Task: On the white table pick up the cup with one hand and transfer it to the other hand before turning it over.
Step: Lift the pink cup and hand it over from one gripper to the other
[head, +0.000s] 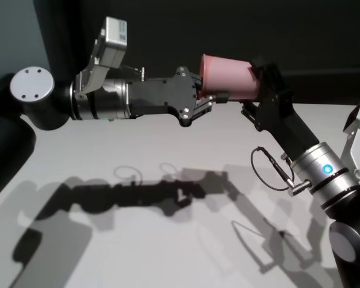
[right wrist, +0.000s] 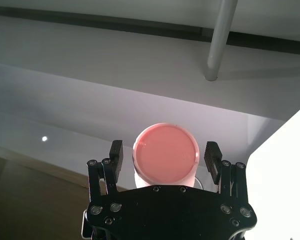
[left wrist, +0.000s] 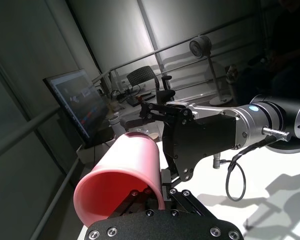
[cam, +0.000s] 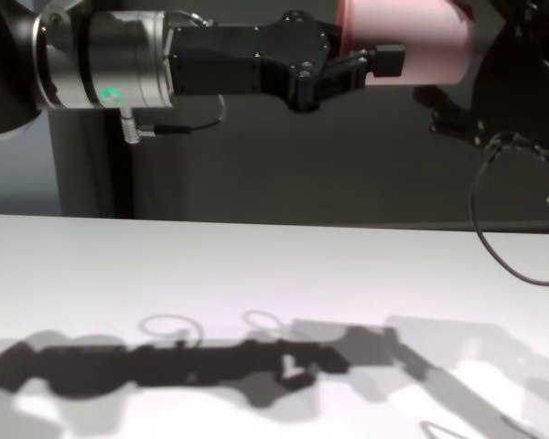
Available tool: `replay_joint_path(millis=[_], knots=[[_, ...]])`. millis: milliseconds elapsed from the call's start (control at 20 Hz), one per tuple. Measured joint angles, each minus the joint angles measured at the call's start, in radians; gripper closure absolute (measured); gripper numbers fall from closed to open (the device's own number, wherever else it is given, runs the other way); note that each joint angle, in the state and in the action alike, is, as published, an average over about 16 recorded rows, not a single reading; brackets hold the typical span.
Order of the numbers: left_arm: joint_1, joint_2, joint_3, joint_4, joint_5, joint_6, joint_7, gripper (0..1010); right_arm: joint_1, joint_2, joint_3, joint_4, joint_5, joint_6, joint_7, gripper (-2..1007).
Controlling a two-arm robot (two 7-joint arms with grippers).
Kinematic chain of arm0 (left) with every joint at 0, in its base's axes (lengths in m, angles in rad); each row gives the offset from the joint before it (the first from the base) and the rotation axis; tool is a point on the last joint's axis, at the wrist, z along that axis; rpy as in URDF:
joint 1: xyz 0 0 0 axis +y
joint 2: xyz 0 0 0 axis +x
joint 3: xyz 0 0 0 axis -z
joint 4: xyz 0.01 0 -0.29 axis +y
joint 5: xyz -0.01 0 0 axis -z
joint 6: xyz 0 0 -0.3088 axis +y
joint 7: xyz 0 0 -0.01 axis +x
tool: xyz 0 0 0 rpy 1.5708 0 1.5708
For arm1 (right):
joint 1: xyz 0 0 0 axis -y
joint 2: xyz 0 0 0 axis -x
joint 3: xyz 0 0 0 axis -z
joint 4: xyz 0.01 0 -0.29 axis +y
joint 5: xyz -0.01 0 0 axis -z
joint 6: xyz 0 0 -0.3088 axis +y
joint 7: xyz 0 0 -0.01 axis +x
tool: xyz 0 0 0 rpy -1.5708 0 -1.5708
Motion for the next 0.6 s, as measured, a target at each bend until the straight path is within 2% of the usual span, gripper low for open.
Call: replay_joint_path(millis=[600], knots=[[0.000,0.000,0.000,0.000,0.000,0.000,0.000,972,0.008,0.020,-0.025,0.006,0.007,-0.028,0.005,5]])
